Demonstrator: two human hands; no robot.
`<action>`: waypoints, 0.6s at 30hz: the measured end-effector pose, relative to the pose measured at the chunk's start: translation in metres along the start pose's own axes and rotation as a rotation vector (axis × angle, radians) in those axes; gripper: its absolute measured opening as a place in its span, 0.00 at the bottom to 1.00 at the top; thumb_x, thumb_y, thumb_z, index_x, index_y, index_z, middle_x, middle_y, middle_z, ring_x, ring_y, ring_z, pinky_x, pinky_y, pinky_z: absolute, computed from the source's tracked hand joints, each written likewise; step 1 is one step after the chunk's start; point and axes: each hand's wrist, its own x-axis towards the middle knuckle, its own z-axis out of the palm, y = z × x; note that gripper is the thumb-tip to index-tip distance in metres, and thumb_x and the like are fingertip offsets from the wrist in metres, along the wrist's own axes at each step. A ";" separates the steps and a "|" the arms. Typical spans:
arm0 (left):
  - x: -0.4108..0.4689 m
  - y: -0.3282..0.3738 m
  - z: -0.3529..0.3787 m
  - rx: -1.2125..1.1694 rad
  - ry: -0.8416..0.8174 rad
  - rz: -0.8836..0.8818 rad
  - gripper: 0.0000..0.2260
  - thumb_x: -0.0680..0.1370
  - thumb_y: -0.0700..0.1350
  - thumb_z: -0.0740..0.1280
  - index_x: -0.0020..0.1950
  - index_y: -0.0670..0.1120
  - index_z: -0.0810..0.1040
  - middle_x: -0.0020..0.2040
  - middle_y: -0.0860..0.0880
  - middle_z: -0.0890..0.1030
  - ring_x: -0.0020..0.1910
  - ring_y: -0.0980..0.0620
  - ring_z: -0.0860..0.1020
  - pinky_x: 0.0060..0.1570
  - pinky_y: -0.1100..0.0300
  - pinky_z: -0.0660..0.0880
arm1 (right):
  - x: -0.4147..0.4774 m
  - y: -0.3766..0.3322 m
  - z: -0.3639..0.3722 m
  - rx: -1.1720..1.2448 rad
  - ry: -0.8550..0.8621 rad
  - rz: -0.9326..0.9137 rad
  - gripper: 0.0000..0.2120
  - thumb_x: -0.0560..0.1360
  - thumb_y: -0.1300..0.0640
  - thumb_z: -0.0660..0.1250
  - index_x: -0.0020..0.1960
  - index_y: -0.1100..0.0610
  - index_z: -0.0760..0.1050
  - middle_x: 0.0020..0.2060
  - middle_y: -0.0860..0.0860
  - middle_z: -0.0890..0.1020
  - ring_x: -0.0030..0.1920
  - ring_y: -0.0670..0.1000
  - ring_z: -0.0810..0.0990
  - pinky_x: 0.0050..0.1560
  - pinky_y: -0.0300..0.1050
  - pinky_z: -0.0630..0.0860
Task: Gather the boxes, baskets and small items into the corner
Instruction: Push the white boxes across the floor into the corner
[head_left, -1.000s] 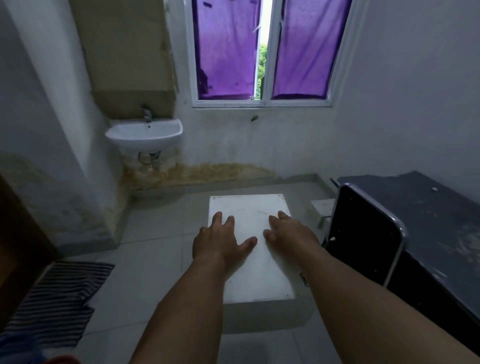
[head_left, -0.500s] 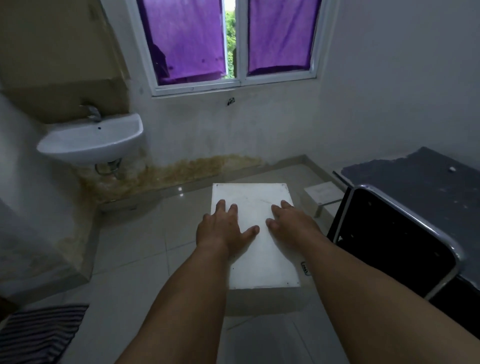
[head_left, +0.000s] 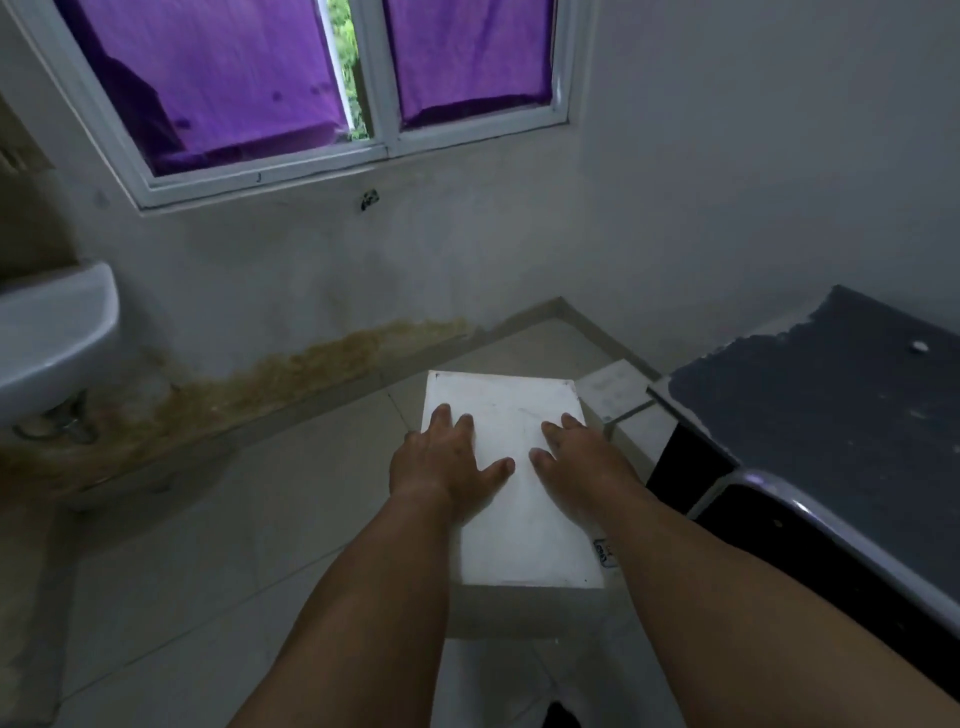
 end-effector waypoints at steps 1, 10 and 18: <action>0.019 0.004 -0.002 -0.002 -0.009 -0.011 0.39 0.72 0.73 0.56 0.77 0.53 0.59 0.79 0.50 0.56 0.71 0.40 0.66 0.63 0.46 0.70 | 0.017 0.004 -0.005 -0.007 -0.019 -0.001 0.27 0.80 0.42 0.51 0.78 0.48 0.58 0.79 0.49 0.56 0.76 0.54 0.59 0.70 0.55 0.63; 0.166 0.024 -0.005 0.013 -0.081 -0.041 0.39 0.70 0.76 0.56 0.73 0.53 0.66 0.75 0.50 0.63 0.66 0.40 0.70 0.59 0.47 0.71 | 0.153 0.022 -0.027 -0.016 -0.079 0.016 0.19 0.80 0.46 0.52 0.66 0.51 0.70 0.66 0.52 0.71 0.64 0.56 0.71 0.57 0.52 0.70; 0.310 0.017 0.002 0.057 -0.162 0.118 0.38 0.70 0.74 0.57 0.73 0.52 0.65 0.73 0.50 0.64 0.66 0.42 0.70 0.59 0.47 0.72 | 0.271 0.020 -0.035 0.027 -0.060 0.131 0.24 0.81 0.46 0.53 0.75 0.52 0.64 0.74 0.52 0.64 0.70 0.56 0.67 0.66 0.51 0.67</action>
